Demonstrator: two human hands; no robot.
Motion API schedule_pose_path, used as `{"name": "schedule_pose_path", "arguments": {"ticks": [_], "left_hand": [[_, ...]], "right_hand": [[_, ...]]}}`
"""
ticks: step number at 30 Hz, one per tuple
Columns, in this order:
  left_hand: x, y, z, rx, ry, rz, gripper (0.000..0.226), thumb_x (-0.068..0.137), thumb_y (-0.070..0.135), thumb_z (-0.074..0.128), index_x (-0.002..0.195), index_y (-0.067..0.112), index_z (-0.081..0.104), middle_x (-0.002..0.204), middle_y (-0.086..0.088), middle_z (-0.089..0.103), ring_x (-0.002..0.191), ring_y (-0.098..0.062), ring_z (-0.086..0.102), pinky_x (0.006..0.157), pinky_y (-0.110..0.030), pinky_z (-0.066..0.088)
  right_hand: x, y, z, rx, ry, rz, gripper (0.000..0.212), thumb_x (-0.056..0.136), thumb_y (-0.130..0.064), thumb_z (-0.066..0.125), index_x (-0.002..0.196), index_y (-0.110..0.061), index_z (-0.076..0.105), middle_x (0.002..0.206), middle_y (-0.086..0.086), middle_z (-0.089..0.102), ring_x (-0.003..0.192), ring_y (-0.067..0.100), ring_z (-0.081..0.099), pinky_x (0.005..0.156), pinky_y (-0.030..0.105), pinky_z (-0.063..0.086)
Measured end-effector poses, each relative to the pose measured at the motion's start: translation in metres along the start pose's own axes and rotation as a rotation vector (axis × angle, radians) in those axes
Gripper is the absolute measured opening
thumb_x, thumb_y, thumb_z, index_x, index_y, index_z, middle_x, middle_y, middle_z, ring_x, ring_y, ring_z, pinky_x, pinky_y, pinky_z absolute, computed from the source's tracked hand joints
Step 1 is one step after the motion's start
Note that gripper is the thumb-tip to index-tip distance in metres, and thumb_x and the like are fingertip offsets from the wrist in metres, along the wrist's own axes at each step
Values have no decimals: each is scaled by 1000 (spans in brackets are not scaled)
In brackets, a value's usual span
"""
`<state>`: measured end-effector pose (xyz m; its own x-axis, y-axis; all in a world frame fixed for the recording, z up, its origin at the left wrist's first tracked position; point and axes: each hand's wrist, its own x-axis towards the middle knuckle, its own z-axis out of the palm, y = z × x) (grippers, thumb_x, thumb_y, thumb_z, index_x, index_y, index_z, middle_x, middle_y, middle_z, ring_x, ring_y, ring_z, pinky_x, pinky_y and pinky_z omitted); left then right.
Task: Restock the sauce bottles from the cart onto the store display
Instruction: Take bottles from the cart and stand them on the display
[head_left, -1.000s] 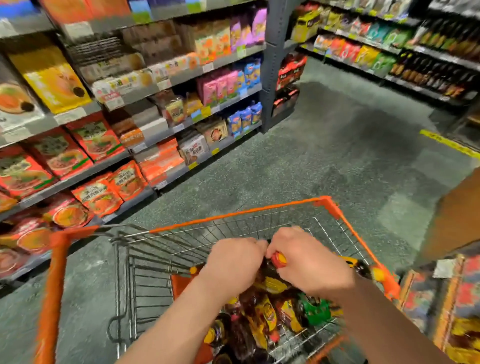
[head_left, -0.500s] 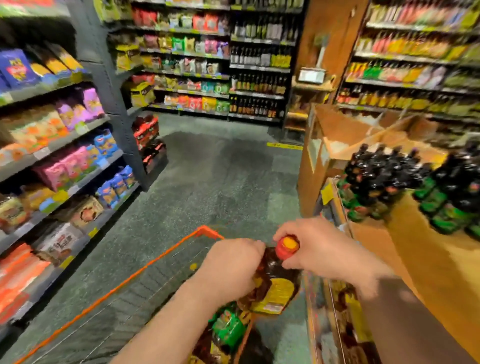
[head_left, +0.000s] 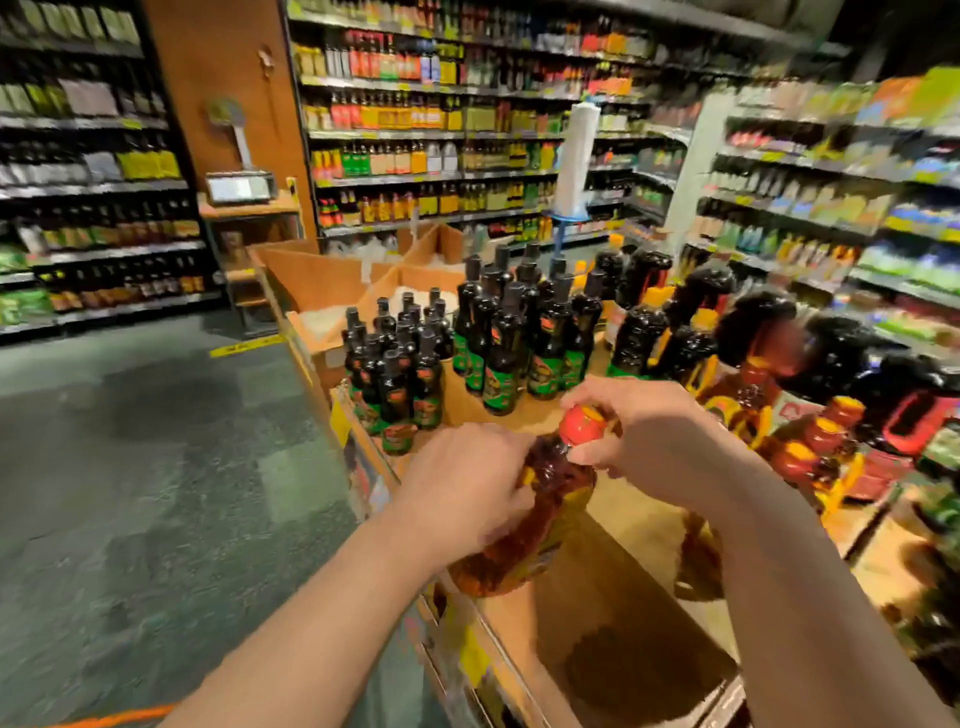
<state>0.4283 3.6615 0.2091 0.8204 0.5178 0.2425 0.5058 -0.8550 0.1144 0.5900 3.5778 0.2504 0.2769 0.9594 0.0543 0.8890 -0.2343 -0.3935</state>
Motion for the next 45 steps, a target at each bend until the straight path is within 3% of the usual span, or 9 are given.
{"name": "schedule_pose_path", "arguments": {"ticks": [4, 9, 15, 19, 25, 29, 33, 37, 45], "left_hand": [[58, 47, 18, -32, -115, 123, 37, 89, 31, 53, 125, 24, 51, 114, -6, 60, 108, -31, 56, 74, -33, 40], [93, 83, 43, -93, -108, 151, 28, 87, 29, 55, 114, 19, 53, 109, -5, 61, 104, -29, 56, 77, -36, 40], [137, 94, 68, -120, -110, 277, 33, 91, 26, 54, 122, 16, 48, 103, -7, 63, 97, -32, 61, 66, -38, 40], [169, 93, 83, -129, -114, 371, 18, 95, 27, 50, 107, 16, 58, 104, -8, 65, 97, -31, 62, 74, -41, 48], [229, 77, 105, -201, -192, 408, 20, 94, 32, 53, 97, 17, 65, 95, -5, 65, 91, -27, 61, 73, -36, 51], [269, 74, 141, -200, -252, 444, 48, 89, 55, 58, 119, 17, 57, 101, -5, 67, 96, -27, 63, 75, -36, 52], [296, 81, 157, -180, -357, 500, 64, 92, 58, 51, 138, 13, 42, 111, -8, 66, 101, -25, 64, 77, -37, 55], [312, 85, 165, -202, -272, 498, 55, 87, 58, 59, 117, 13, 54, 104, -6, 67, 98, -26, 66, 72, -38, 57], [336, 89, 175, -206, -249, 575, 44, 89, 55, 60, 101, 13, 55, 98, -6, 67, 93, -27, 66, 63, -35, 47]], "right_hand": [[-3, 53, -20, -44, 116, 173, 28, 91, -34, 64, 116, -23, 58, 97, -6, 58, 85, 14, 55, 72, 21, 44], [11, 92, -39, -204, 157, 379, 45, 80, -58, 67, 95, -16, 61, 98, 1, 61, 98, 23, 56, 81, 31, 45], [31, 113, -57, -343, 87, 353, 28, 83, -39, 68, 91, -14, 61, 87, 0, 59, 92, 21, 54, 65, 28, 32], [51, 127, -57, -465, 57, 323, 25, 82, -30, 64, 91, -6, 66, 84, 11, 65, 82, 26, 58, 55, 29, 25], [82, 156, -53, -548, -80, 324, 28, 84, -20, 64, 107, -6, 58, 98, 12, 64, 94, 28, 58, 57, 23, 20], [98, 176, -54, -446, -130, 380, 29, 79, -10, 64, 108, -8, 59, 89, 7, 61, 82, 23, 51, 60, 29, 30], [110, 187, -53, -462, -165, 456, 40, 80, -12, 66, 119, -7, 58, 101, 10, 61, 86, 21, 48, 63, 26, 28], [121, 199, -53, -435, -154, 545, 42, 80, -10, 68, 120, -6, 58, 108, 11, 61, 97, 28, 56, 64, 27, 31], [132, 223, -46, -438, -132, 637, 42, 83, -8, 61, 124, -5, 56, 114, 14, 59, 104, 30, 55, 70, 27, 31]]}}
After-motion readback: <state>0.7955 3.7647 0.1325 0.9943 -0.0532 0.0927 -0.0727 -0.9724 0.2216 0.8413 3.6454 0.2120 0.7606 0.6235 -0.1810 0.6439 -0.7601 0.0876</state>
